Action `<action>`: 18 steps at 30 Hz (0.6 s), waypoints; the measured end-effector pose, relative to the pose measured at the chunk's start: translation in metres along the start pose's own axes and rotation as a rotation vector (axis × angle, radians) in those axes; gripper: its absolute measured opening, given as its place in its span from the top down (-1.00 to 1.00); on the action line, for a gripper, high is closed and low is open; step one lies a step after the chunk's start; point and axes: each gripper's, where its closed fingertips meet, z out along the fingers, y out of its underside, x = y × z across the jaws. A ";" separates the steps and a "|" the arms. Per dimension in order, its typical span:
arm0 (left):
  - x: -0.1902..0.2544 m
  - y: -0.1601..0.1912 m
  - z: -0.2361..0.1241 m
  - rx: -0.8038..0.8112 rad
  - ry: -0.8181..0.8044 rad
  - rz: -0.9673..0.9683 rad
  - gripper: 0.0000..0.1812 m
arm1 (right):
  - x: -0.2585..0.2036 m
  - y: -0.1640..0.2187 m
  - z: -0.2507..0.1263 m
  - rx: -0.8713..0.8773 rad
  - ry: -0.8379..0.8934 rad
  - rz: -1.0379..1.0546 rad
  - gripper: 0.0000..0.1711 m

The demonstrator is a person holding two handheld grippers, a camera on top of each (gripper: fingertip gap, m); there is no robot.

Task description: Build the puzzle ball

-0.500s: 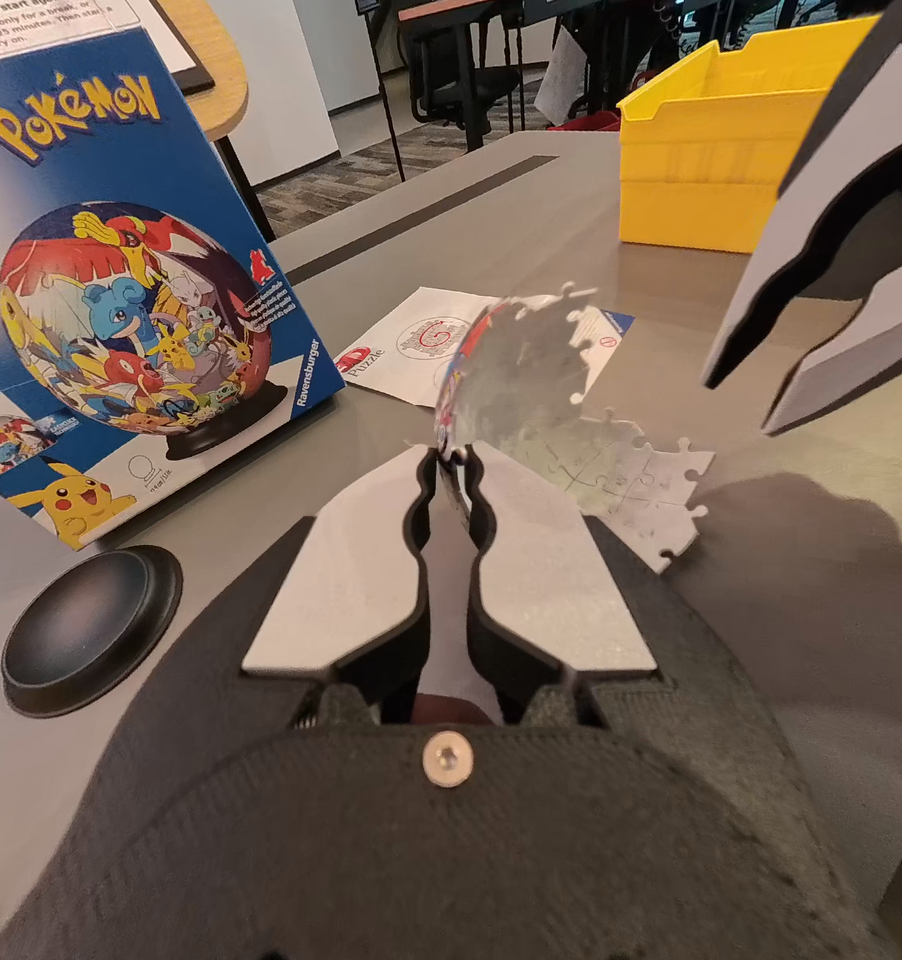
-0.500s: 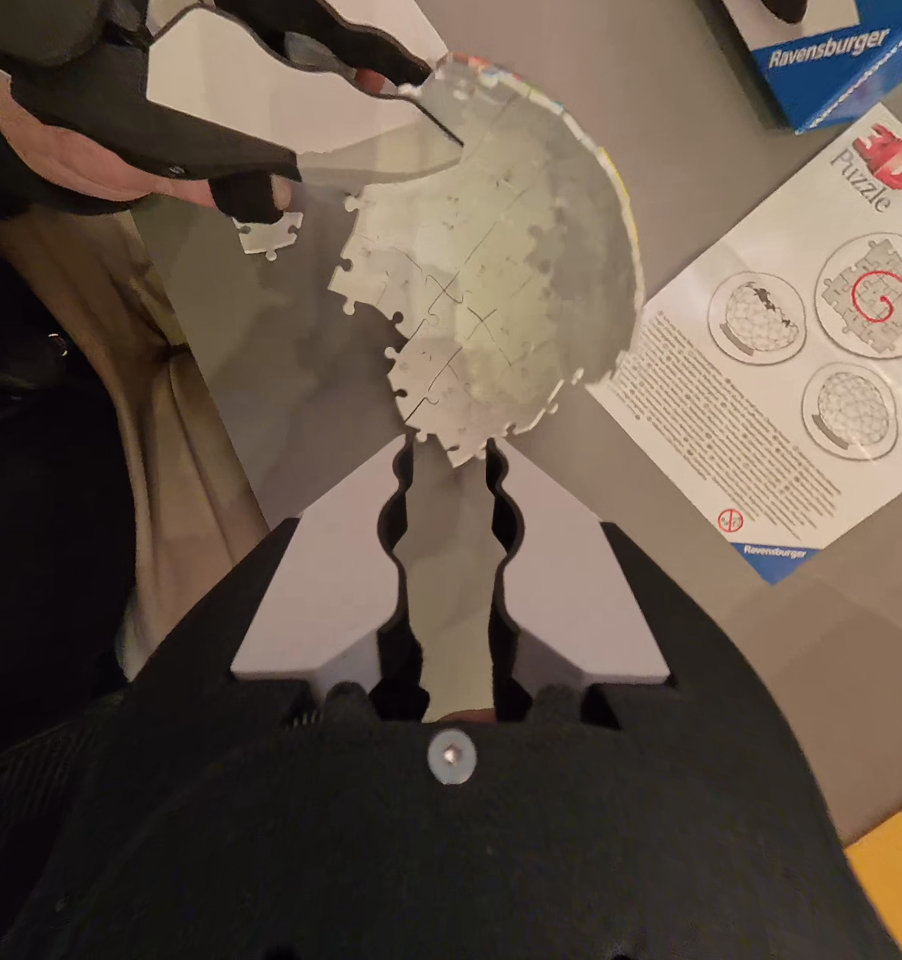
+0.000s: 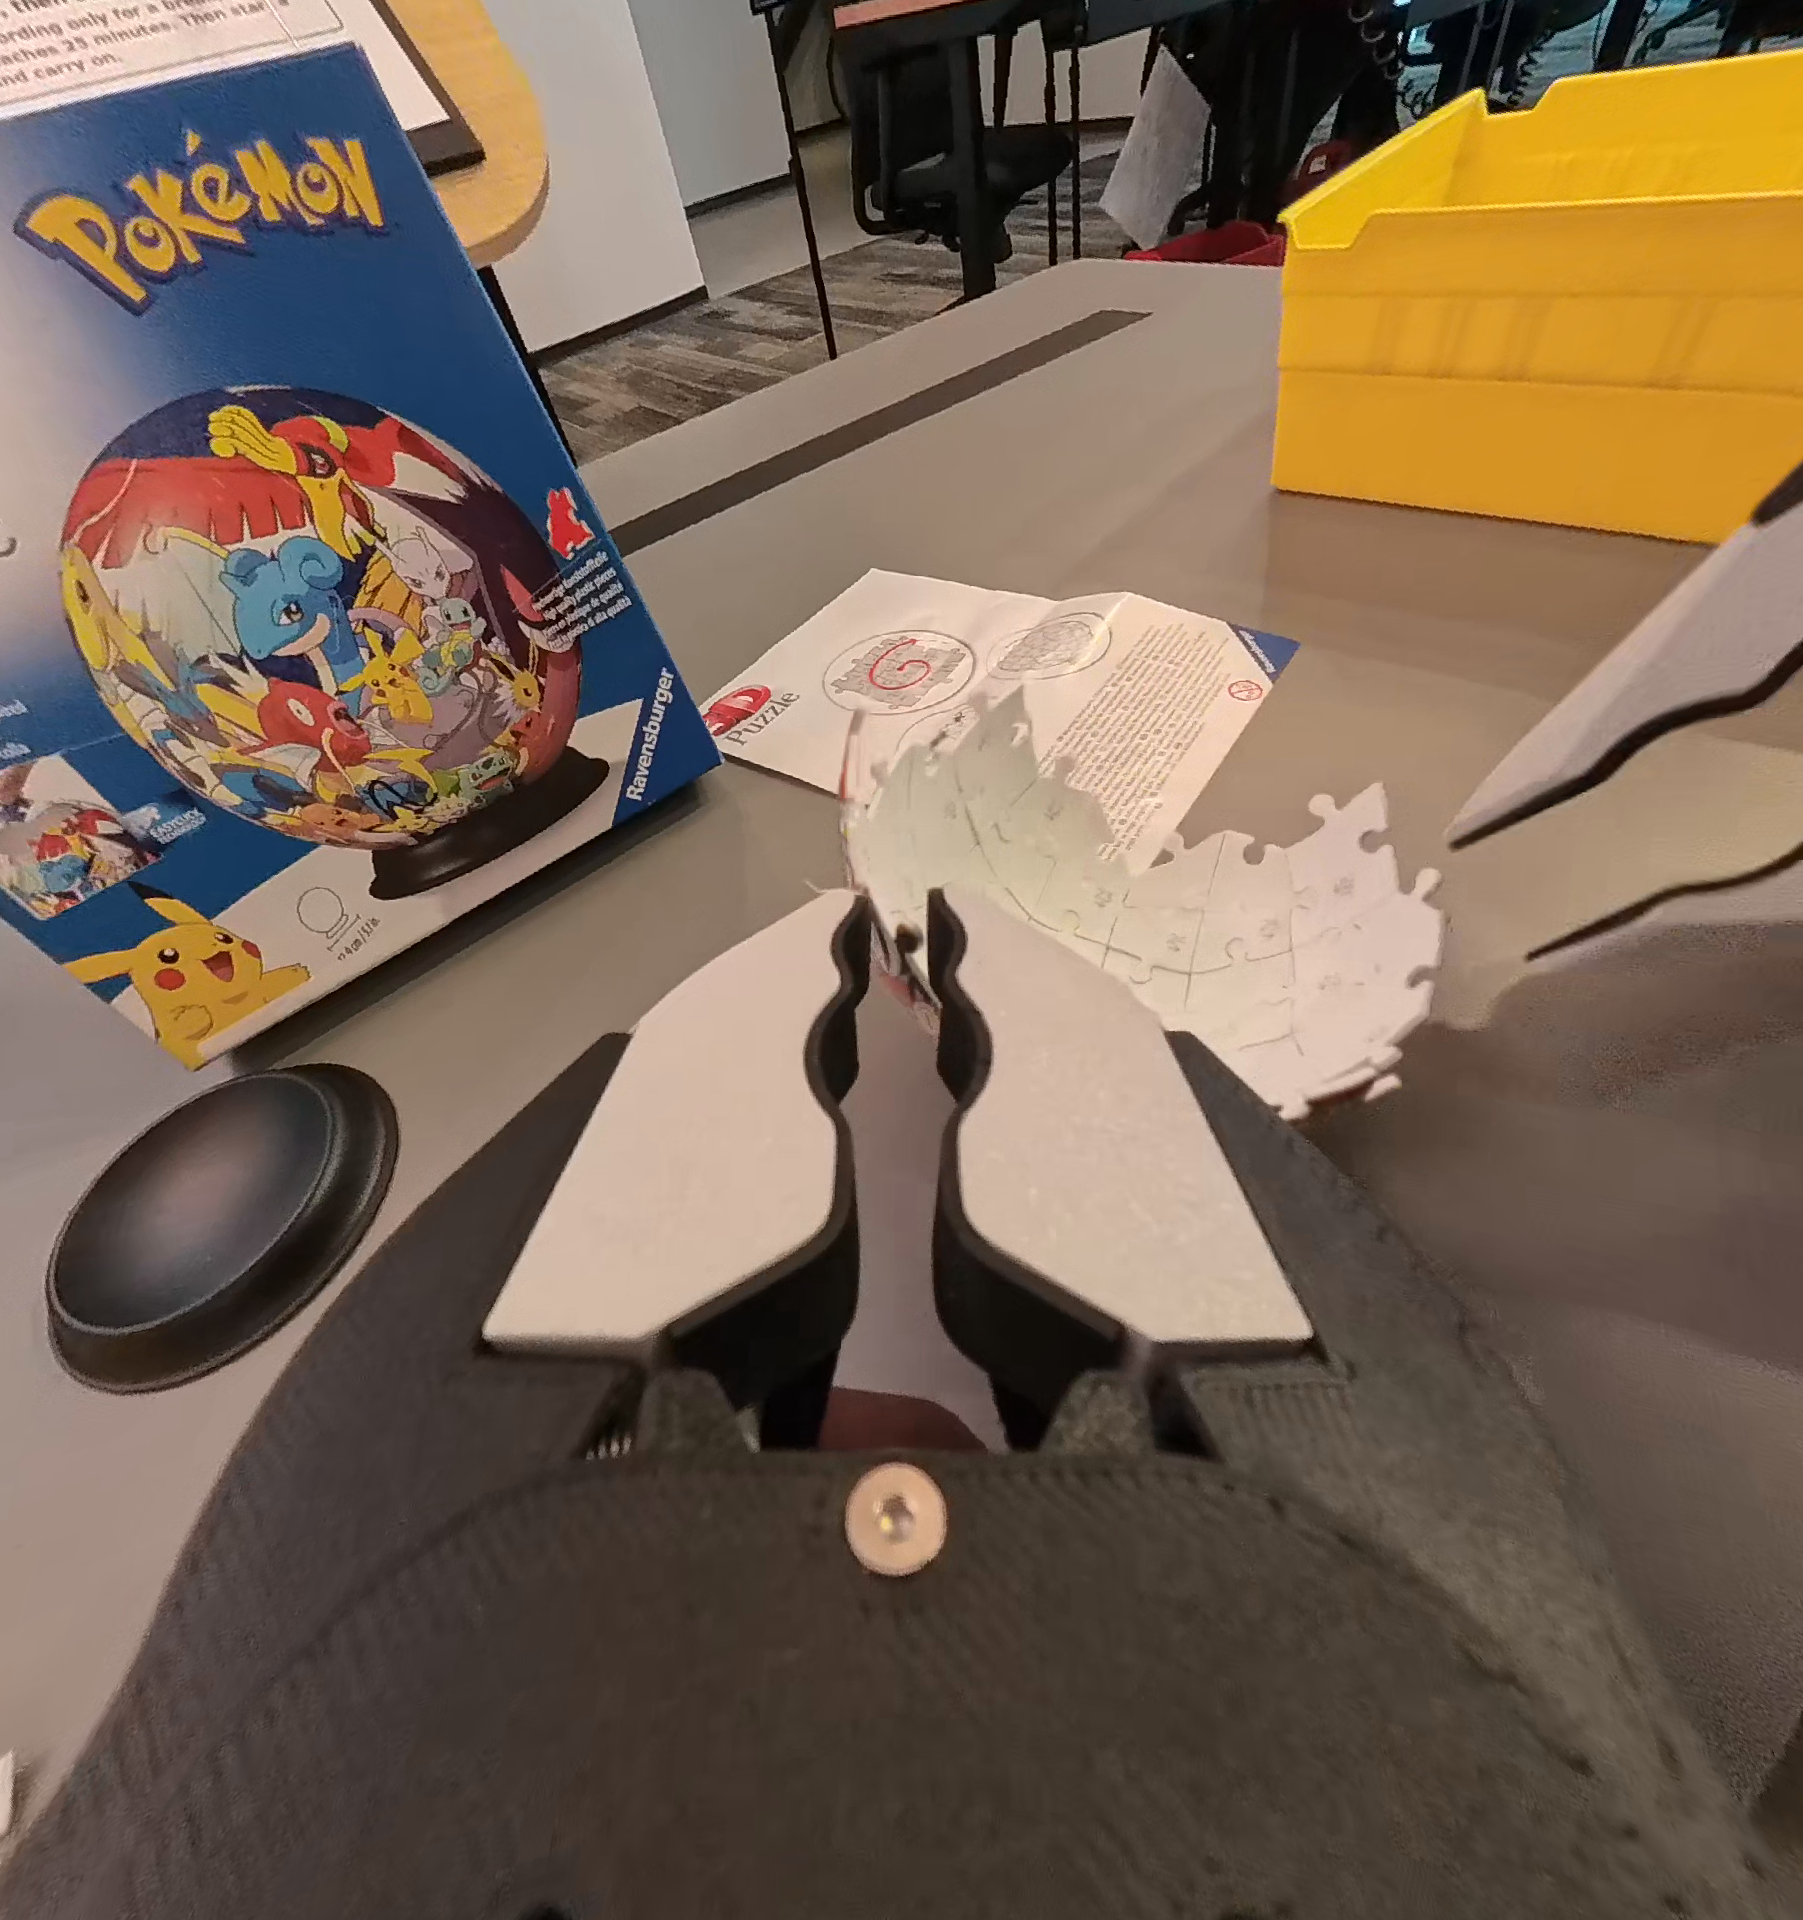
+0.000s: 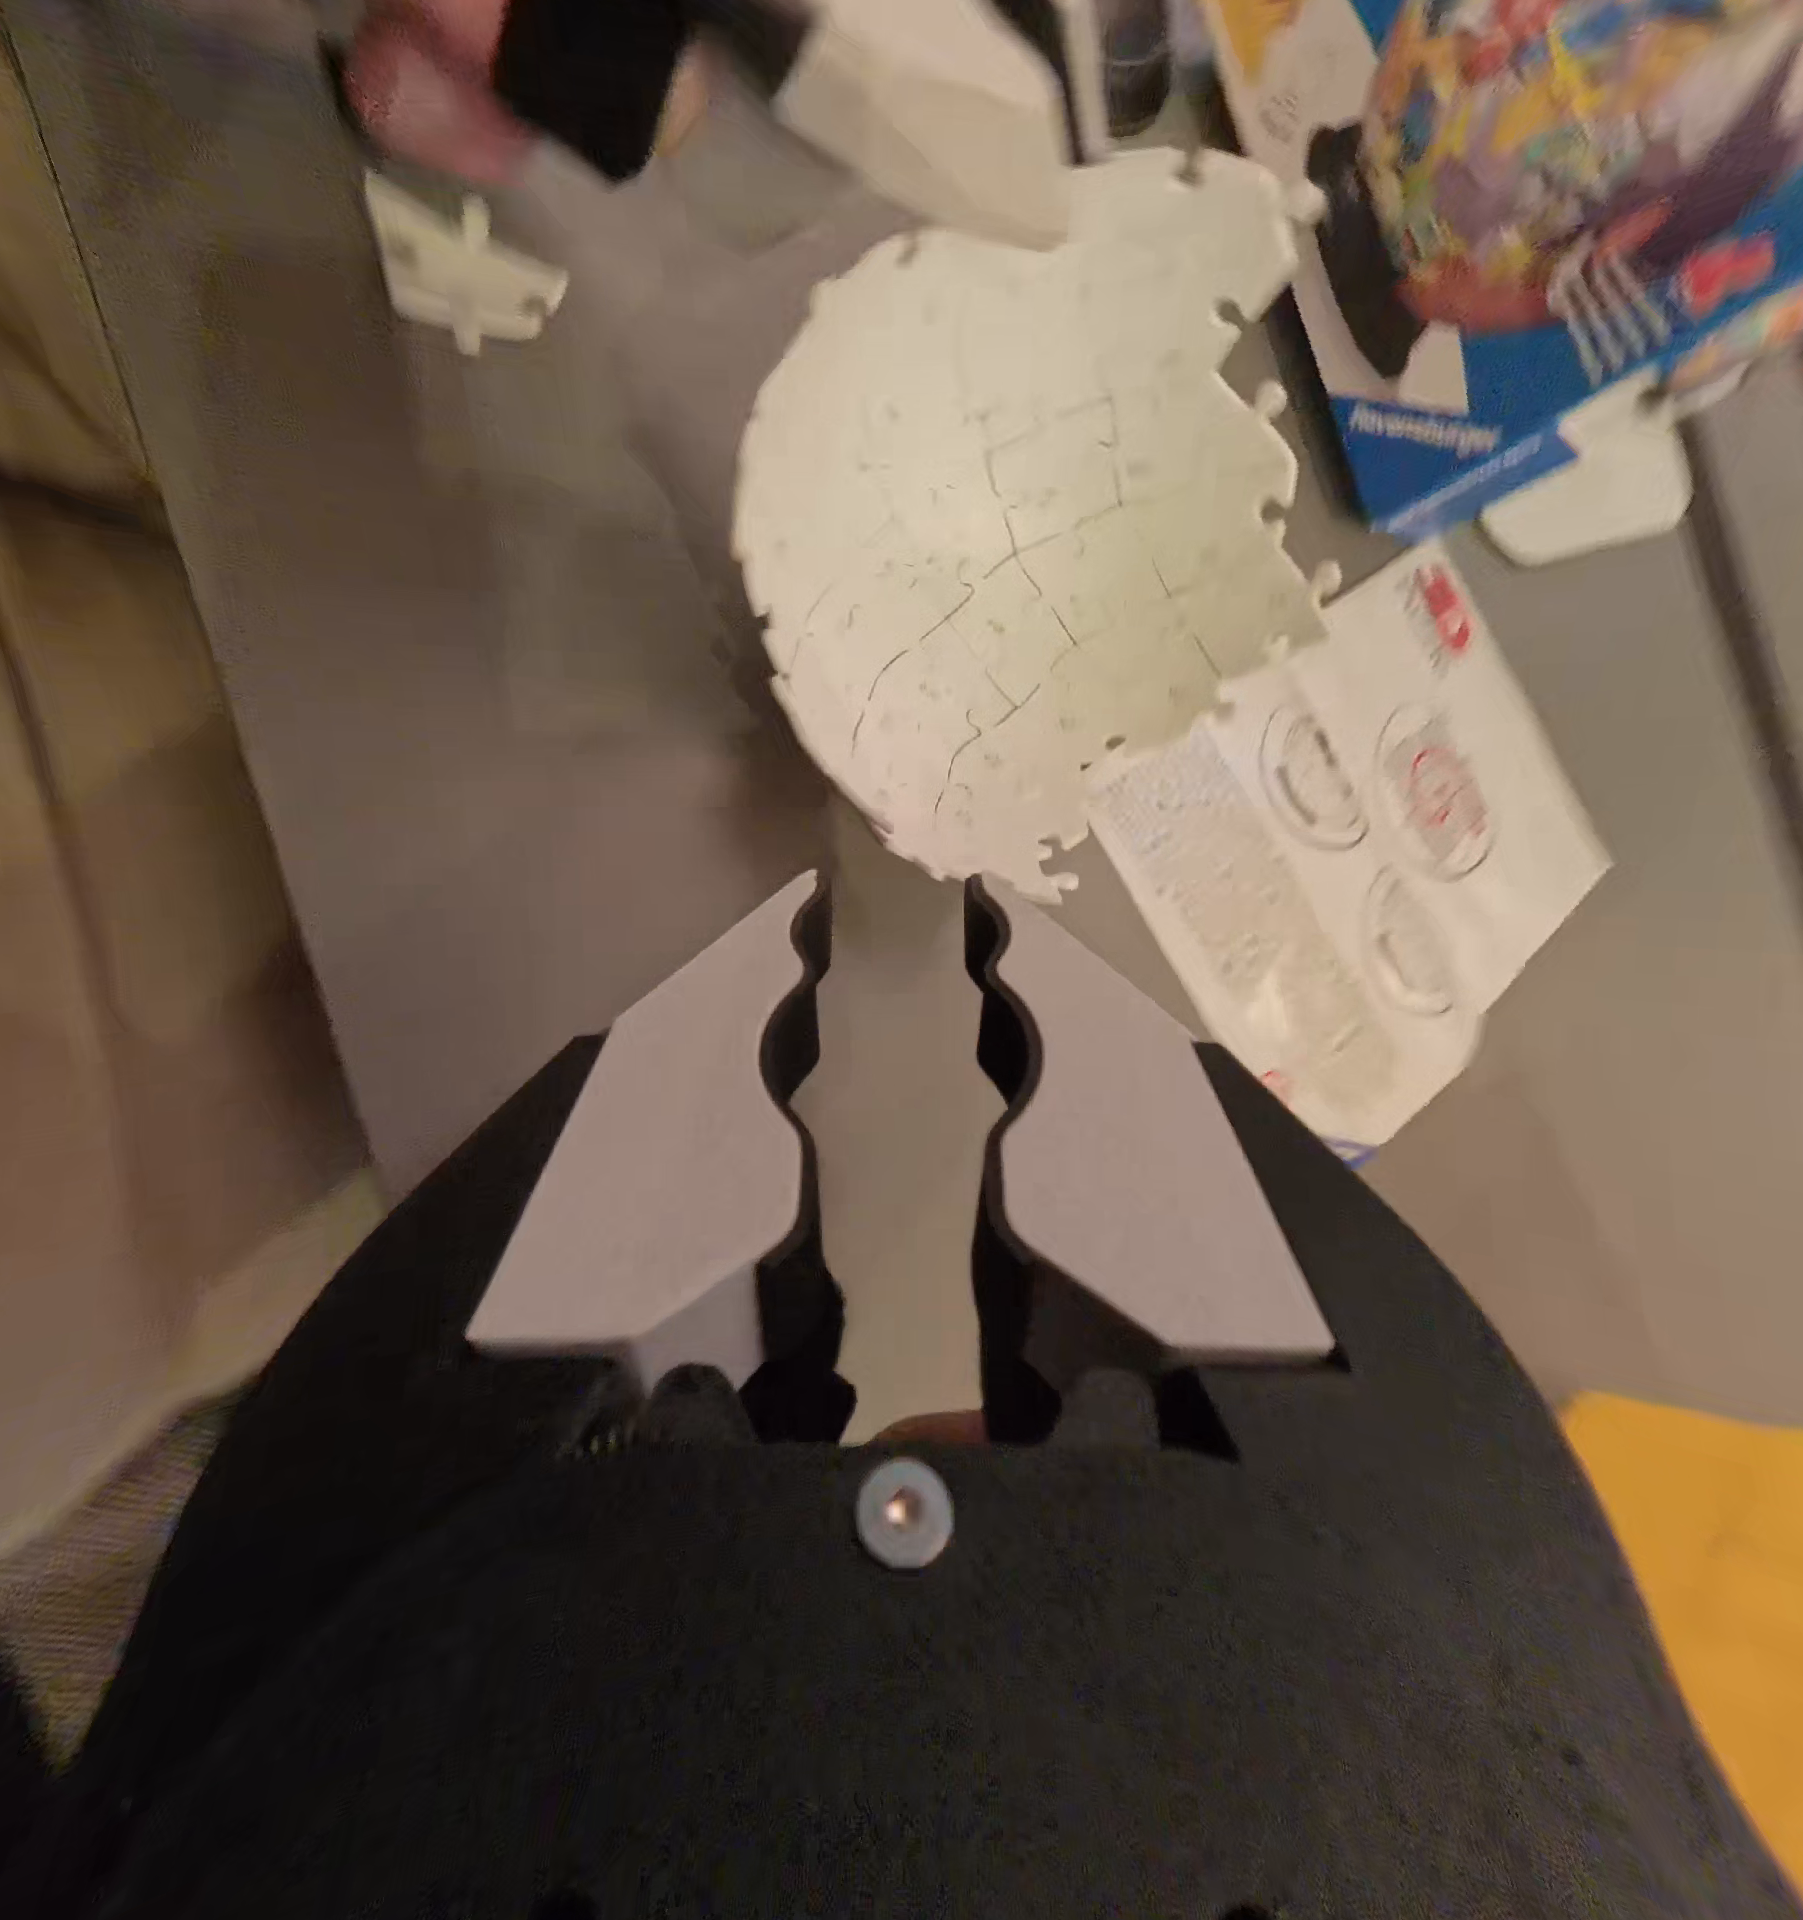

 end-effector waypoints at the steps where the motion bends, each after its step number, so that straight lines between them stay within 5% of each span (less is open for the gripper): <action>1: 0.000 -0.001 0.000 0.001 -0.001 0.003 0.89 | -0.002 -0.001 0.005 -0.014 0.008 -0.093 0.72; 7: -0.001 -0.002 0.003 0.002 -0.002 0.007 0.91 | -0.001 -0.006 0.025 -0.041 0.029 -0.439 0.72; 18: 0.000 0.000 0.011 -0.014 0.016 0.009 0.93 | 0.009 -0.005 0.026 -0.067 -0.036 -0.655 0.83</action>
